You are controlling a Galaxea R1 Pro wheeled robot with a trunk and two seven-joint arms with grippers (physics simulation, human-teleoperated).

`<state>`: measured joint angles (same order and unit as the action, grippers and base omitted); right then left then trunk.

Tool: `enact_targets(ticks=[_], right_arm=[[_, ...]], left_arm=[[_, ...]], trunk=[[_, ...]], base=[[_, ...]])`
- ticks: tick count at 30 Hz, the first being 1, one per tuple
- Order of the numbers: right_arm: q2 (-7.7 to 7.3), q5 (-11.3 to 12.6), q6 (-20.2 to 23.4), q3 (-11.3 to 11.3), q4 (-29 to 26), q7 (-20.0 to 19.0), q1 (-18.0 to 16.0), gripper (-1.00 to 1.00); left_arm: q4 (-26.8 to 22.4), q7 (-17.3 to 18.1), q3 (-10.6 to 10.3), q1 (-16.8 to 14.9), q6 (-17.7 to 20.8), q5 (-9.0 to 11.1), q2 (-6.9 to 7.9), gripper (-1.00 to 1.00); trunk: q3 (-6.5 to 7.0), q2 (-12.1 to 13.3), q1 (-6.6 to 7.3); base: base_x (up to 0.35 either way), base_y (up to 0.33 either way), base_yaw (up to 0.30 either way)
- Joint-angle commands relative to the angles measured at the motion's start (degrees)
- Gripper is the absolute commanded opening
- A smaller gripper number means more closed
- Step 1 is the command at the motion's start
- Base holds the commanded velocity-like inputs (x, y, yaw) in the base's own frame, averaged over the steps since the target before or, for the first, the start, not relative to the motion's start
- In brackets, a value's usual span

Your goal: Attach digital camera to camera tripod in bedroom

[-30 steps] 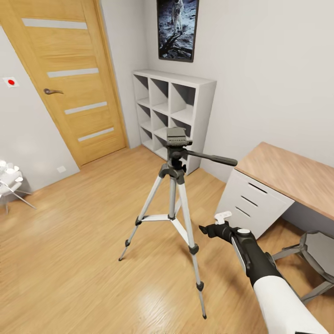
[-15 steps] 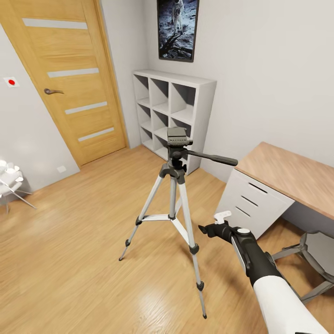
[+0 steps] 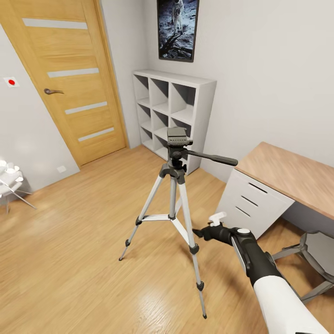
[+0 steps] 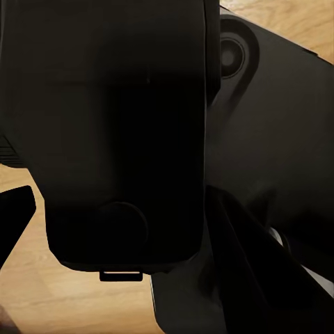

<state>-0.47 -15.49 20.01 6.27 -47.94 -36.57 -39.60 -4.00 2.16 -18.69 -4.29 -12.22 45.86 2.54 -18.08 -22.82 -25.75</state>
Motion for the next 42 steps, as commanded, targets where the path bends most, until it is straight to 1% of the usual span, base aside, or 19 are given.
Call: enact_targets(ticks=[1, 4, 8, 16, 26, 35, 42], right_arm=[[0.03, -0.5, 0.2, 0.2, -0.1, -2.0, 0.0, 1.00], [0.03, -0.6, 0.2, 0.2, 0.0, -3.6, 0.0, 1.00], [0.03, -0.6, 0.2, 0.2, 0.1, -4.8, 0.0, 1.00], [0.06, -0.5, 0.2, 0.1, 0.1, -5.2, 0.0, 1.00], [0.45, -0.4, 0.3, 0.1, 0.1, -5.3, 0.0, 1.00], [1.39, -0.1, 0.5, 0.3, 0.1, -4.8, -0.1, 1.00], [2.96, 0.1, 0.4, 0.6, 0.0, -4.5, -0.1, 1.00]], left_arm=[[0.0, 0.2, -0.4, 0.0, -0.2, 0.5, 0.01, -1.00], [0.0, 0.2, -0.4, 0.0, -0.2, 0.5, 0.01, -1.00], [0.0, 0.2, -0.4, 0.0, -0.2, 0.5, 0.01, -1.00], [0.0, 0.2, -0.3, 0.0, -0.2, 0.5, 0.01, -1.00], [0.1, 0.2, -0.3, 0.0, -0.2, 0.5, 0.01, -1.00], [0.0, 0.2, -0.3, 0.0, -0.2, 0.5, 0.07, -1.00], [0.0, 0.2, -0.4, 0.0, -0.2, 0.5, 0.10, -1.00]], trunk=[[-0.10, -0.1, -0.03], [-0.10, -0.1, -0.03], [-0.10, -0.1, -0.03], [-0.10, -0.1, -0.03], [-0.10, -0.1, -0.03], [-0.10, -0.1, -0.03], [-0.10, -0.1, -0.03]], base=[[0.000, 0.000, 0.000], [0.000, 0.000, 0.000], [0.000, 0.000, 0.000], [0.000, 0.000, 0.000], [0.000, 0.000, 0.000], [0.000, 0.000, 0.000], [0.000, 0.000, 0.000]])
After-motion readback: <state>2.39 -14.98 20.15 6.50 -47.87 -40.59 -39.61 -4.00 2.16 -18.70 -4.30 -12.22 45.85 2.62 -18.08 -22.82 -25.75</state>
